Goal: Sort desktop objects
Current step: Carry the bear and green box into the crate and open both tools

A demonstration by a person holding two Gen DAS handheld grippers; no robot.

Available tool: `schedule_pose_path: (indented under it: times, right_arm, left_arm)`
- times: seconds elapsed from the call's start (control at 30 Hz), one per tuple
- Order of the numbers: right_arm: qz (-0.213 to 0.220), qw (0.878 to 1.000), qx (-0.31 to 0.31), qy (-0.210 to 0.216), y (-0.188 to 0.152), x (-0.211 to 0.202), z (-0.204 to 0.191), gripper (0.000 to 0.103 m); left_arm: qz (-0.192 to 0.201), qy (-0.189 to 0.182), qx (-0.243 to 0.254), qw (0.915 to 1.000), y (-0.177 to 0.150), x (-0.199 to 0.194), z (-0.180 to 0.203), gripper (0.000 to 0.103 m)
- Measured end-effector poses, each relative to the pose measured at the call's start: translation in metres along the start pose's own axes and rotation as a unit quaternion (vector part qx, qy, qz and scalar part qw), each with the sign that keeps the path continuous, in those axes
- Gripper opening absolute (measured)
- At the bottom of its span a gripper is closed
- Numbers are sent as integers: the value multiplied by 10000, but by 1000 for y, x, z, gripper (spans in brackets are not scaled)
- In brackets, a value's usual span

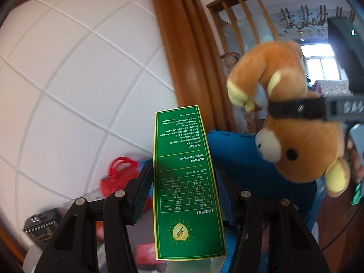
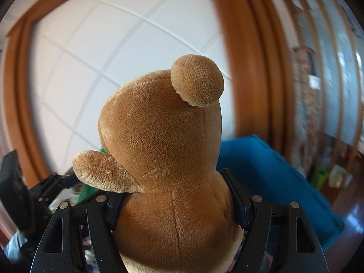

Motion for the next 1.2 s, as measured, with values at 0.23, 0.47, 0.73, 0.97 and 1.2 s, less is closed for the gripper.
schedule_pose_path:
  times: [0.23,0.47,0.73,0.97,1.2]
  right_arm:
    - [-166,9976,380,-550,-9,16,75,81]
    - [16,9953,562,-788,-7,-7,98,103]
    - [221,9976,524,-391,0,-27,79,103]
    - [156,9989,410,149,-24,-26,42,103]
    - [-103,9983,247,524,-45,-15,9,103]
  left_arm:
    - [-122,250,411,9988,30,45,44,69]
    - [68,486,76,9988,49,59,41,88]
    - [-34,685,-110,9976,34,40,36,88]
    - [-295,1156,-171,9927,1,14,21,88]
    - [-448,1713,-337,9836,-30,-15,-4,88]
Point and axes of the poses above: each gripper's, at about its wrist camera, not at the fingertips, and x roughly the way its jaws point, z to its right, y to its top, the point moved 6 cm from there along x, roughly the way its jaws point, and after that the axes turned 1 degree about -z, right-handed, at the moved point
